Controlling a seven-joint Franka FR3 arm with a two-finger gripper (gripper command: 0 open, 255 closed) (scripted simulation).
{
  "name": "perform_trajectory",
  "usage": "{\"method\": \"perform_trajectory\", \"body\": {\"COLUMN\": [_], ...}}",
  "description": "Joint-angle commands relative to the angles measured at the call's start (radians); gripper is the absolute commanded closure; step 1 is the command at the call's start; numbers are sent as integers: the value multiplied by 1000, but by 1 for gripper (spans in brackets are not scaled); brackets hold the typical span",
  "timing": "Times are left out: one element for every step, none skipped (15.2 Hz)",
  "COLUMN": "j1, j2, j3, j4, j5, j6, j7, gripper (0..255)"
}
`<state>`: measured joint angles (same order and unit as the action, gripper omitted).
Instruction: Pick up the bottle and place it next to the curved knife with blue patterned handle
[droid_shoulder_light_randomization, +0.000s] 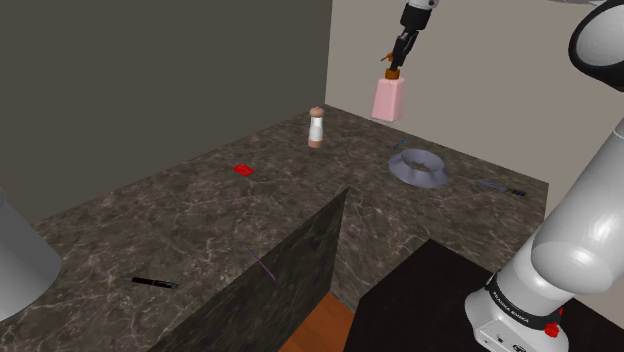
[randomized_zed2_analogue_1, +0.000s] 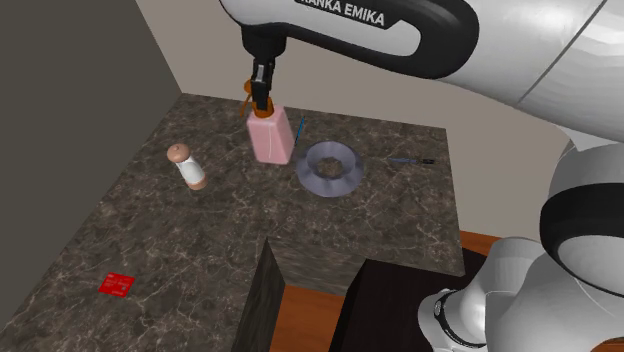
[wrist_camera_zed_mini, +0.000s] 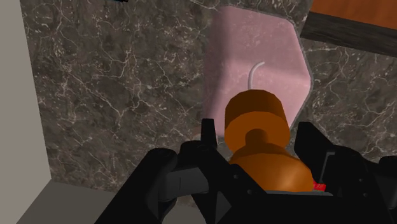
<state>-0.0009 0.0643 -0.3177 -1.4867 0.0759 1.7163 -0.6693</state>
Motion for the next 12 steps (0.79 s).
{"method": "perform_trajectory", "body": {"j1": [-1,-3,-4,-5,-7,-9,-11,-13,-14,-21,-29,-37], "j2": [11,16,22,29,35,43,50,59,62,38,16,-5], "j3": [-1,-1,-2,-3,-4,-5,-6,-6,-7,-14,-21,-29], "j4": [42,63,84,106,129,152,176,201,210,180,152,127], "j5": [3,5,7,10,12,15,18,21,22,18,14,10], "j6": [-32,-48,-63,-79,-96,-112,-129,-146,-152,-146,-141,-136], "j7": [1,0,0,-1,-1,-2,-2,-3,-3,-20,-38,-55], "gripper": [255,255,255,255,255,255,255,255,255,255,255,255]}}
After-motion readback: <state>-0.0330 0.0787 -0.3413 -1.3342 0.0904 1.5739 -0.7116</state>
